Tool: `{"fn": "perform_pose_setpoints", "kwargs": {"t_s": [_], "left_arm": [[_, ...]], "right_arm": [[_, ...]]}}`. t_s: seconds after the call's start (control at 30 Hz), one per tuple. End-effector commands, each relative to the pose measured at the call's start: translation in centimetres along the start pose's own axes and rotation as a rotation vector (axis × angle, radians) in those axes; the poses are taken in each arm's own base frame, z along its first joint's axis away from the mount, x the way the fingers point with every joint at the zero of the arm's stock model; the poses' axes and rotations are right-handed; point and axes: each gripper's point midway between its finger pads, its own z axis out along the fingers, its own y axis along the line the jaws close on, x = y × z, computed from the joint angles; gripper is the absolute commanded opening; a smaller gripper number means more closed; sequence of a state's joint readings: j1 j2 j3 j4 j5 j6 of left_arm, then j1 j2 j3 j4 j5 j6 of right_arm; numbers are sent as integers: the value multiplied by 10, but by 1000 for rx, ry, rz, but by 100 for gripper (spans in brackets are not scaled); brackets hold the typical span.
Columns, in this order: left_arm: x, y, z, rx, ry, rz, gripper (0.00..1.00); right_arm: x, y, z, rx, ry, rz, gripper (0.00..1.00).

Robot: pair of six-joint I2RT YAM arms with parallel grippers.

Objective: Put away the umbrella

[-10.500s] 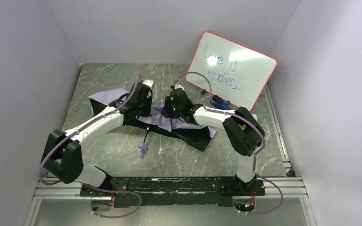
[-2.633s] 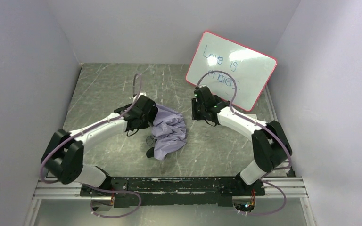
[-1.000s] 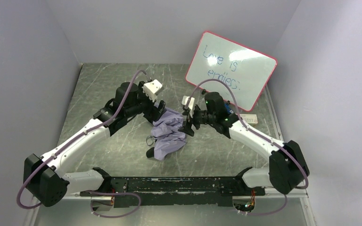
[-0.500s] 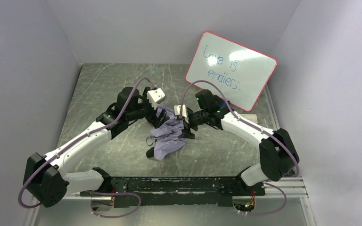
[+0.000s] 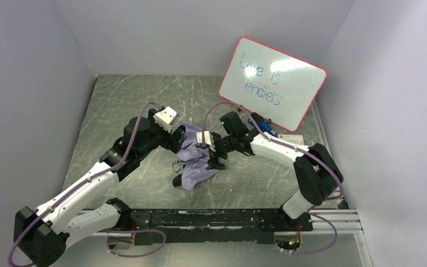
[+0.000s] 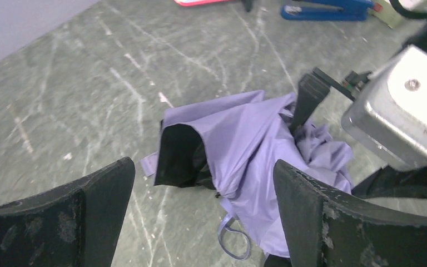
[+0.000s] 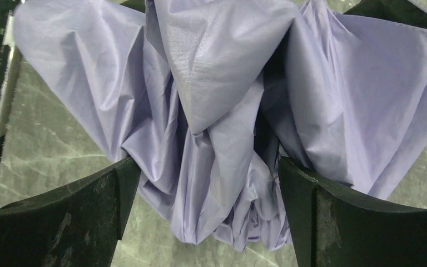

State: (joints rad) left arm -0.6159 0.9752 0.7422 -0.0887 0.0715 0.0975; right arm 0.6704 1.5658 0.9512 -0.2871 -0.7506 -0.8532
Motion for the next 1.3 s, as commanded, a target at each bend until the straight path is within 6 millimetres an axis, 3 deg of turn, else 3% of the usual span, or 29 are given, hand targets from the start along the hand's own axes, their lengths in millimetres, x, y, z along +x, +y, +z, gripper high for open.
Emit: {"fn": "perform_pose_setpoints", "kwargs": {"t_s": [0.0, 0.27, 0.47, 0.53, 0.63, 0.77, 0.9, 1.13, 1.2, 1.27], "left_arm": [[-7, 32, -12, -202, -52, -94, 98], [-4, 33, -12, -207, -30, -94, 98], [-6, 37, -15, -226, -22, -85, 98], [-4, 37, -16, -232, -15, -85, 98], [-3, 39, -18, -240, -10, -88, 98], [-5, 42, -21, -260, -14, -90, 98], [-4, 47, -24, -288, -14, -90, 98], [-6, 58, -28, -366, -32, -138, 98], [-8, 63, -31, -399, -37, -152, 98], [-9, 69, -35, -433, -44, -161, 98]], "right_arm": [[11, -14, 10, 57, 59, -38, 98], [46, -27, 35, 84, 150, -98, 97], [87, -21, 51, 11, 279, -51, 93], [92, -22, 55, -6, 312, -20, 91], [99, -22, 58, -36, 350, 27, 81], [114, -22, 63, -57, 419, 115, 55], [122, -25, 61, -14, 452, 143, 37], [101, -40, 58, 65, 383, 213, 1], [87, -44, 54, 88, 332, 213, 0], [60, -55, 42, 137, 244, 226, 0]]}}
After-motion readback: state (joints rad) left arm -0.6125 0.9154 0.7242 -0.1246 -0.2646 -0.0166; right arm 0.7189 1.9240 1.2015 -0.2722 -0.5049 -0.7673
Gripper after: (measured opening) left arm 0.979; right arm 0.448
